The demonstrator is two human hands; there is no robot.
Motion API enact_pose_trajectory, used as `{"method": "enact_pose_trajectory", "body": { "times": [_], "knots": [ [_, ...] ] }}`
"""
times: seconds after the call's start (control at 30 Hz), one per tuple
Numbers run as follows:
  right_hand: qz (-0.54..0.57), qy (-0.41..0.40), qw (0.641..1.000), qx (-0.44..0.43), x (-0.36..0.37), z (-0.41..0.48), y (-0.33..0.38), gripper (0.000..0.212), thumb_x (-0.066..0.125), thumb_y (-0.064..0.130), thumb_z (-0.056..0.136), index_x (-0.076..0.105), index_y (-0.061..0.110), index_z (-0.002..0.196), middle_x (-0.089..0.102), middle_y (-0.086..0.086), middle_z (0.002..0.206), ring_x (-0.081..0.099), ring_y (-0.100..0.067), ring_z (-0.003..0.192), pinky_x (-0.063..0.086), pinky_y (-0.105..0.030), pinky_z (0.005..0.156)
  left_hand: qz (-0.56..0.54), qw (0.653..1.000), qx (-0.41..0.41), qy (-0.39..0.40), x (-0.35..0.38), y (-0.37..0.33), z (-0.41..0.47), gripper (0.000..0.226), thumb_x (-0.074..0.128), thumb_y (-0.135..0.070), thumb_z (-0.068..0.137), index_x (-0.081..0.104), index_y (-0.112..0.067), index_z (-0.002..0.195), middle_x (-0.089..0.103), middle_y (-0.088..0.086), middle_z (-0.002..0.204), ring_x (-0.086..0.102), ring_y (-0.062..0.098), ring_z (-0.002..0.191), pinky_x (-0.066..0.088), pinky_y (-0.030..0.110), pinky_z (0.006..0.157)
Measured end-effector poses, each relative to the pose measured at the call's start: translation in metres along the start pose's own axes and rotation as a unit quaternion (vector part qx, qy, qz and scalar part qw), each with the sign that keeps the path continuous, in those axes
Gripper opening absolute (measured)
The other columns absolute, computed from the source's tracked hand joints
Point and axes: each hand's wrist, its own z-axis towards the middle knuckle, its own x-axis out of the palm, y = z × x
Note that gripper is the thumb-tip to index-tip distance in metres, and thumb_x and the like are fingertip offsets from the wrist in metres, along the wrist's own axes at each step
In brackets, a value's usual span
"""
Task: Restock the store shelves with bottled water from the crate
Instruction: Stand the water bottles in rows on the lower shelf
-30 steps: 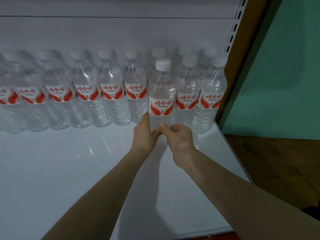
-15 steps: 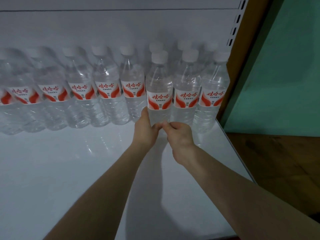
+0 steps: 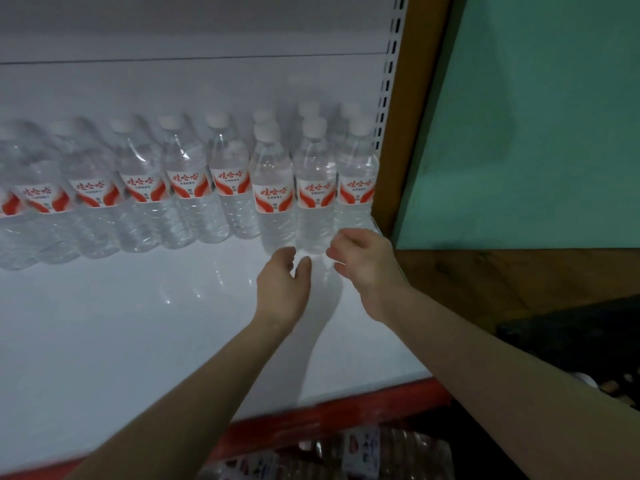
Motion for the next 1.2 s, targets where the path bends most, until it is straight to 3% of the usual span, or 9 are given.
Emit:
{"method": "enact_pose_trajectory", "body": {
  "times": [0.17, 0.43, 0.6, 0.7, 0.8, 0.87, 0.97, 1.1, 1.2],
  "knots": [
    [0.075, -0.02, 0.996, -0.04, -0.07, -0.046, 0.021, 0.013, 0.052, 0.012, 0.094, 0.056, 0.019, 0.084, 0.062, -0.007, 0.094, 0.063, -0.023, 0.094, 0.052, -0.023, 0.075, -0.008, 0.993, 0.112, 0.029, 0.011, -0.057, -0.046, 0.033, 0.049, -0.02, 0.095, 0.057, -0.006, 0.123, 0.061, 0.007, 0.123, 0.056, 0.015, 0.108, 0.033, 0.011, 0.083],
    [0.016, -0.116, 0.993, -0.016, -0.227, -0.121, 0.008, 0.013, 0.055, 0.015, 0.093, 0.059, 0.015, 0.08, 0.064, -0.004, 0.077, 0.064, -0.013, 0.07, 0.055, -0.018, 0.058, -0.031, 0.937, 0.291, 0.191, 0.084, -0.154, -0.126, 0.018, 0.06, -0.013, 0.088, 0.068, -0.006, 0.104, 0.065, -0.001, 0.096, 0.055, 0.004, 0.085, 0.034, -0.002, 0.069],
    [-0.192, -0.142, 0.966, 0.098, -0.316, -0.172, -0.034, 0.014, 0.057, 0.021, 0.092, 0.059, 0.014, 0.08, 0.062, -0.005, 0.075, 0.058, -0.007, 0.059, 0.048, -0.013, 0.051, 0.071, 0.865, 0.305, 0.391, 0.144, -0.181, -0.174, 0.027, 0.053, -0.024, 0.093, 0.062, -0.009, 0.114, 0.065, 0.005, 0.109, 0.058, 0.014, 0.096, 0.038, 0.016, 0.072],
    [-0.419, -0.064, 0.878, 0.224, -0.356, -0.201, -0.069, 0.024, 0.058, 0.03, 0.091, 0.05, 0.02, 0.07, 0.054, 0.003, 0.069, 0.051, -0.006, 0.059, 0.034, -0.014, 0.045, 0.151, 0.814, 0.294, 0.477, 0.171, -0.18, -0.202, 0.031, 0.051, -0.03, 0.094, 0.061, -0.01, 0.116, 0.063, 0.005, 0.111, 0.058, 0.016, 0.1, 0.044, 0.023, 0.077],
    [-0.504, 0.037, 0.798, 0.329, -0.367, -0.228, -0.087, 0.027, 0.055, 0.036, 0.091, 0.054, 0.013, 0.106, 0.059, -0.008, 0.1, 0.061, -0.021, 0.089, 0.038, -0.021, 0.054, 0.19, 0.775, 0.284, 0.532, 0.191, -0.175, -0.221, 0.032, 0.052, -0.033, 0.093, 0.062, -0.01, 0.114, 0.065, 0.006, 0.108, 0.059, 0.017, 0.097, 0.046, 0.024, 0.075],
    [-0.574, 0.106, 0.736, 0.344, -0.365, -0.243, -0.088, 0.053, 0.055, 0.039, 0.091, 0.043, 0.007, 0.131, 0.051, -0.016, 0.127, 0.054, -0.028, 0.112, 0.04, -0.027, 0.064, 0.206, 0.751, 0.278, 0.563, 0.201, -0.172, -0.233, 0.031, 0.052, -0.032, 0.093, 0.062, -0.008, 0.111, 0.065, 0.008, 0.106, 0.057, 0.016, 0.091, 0.039, 0.022, 0.068],
    [-0.624, 0.17, 0.666, 0.371, -0.359, -0.251, -0.094, 0.081, 0.061, 0.053, 0.082, 0.034, 0.003, 0.139, 0.049, -0.012, 0.134, 0.046, -0.029, 0.123, 0.042, -0.034, 0.094, 0.222, 0.714, 0.266, 0.608, 0.21, -0.171, -0.251, 0.033, 0.053, -0.031, 0.092, 0.061, -0.004, 0.11, 0.064, 0.011, 0.104, 0.058, 0.018, 0.088, 0.043, 0.027, 0.071],
    [-0.607, 0.343, 0.553, 0.456, -0.358, -0.247, -0.117, 0.085, 0.063, 0.057, 0.078, 0.033, 0.013, 0.144, 0.036, -0.006, 0.147, 0.038, -0.029, 0.131, 0.041, -0.035, 0.095, 0.222, 0.691, 0.272, 0.632, 0.214, -0.169, -0.267, 0.034, 0.052, -0.032, 0.092, 0.06, -0.004, 0.111, 0.059, 0.012, 0.109, 0.057, 0.02, 0.098, 0.046, 0.027, 0.081],
    [-0.692, 0.403, 0.444, 0.401, -0.351, -0.258, -0.128, 0.092, 0.069, 0.059, 0.071, 0.03, 0.021, 0.145, 0.029, -0.003, 0.152, 0.035, -0.028, 0.134, 0.039, -0.039, 0.097, 0.216, 0.692, 0.269, 0.634, 0.213, -0.168, -0.271, 0.037, 0.052, -0.034, 0.092, 0.06, -0.003, 0.111, 0.059, 0.013, 0.111, 0.056, 0.021, 0.1, 0.049, 0.032, 0.086]
  ]
}}
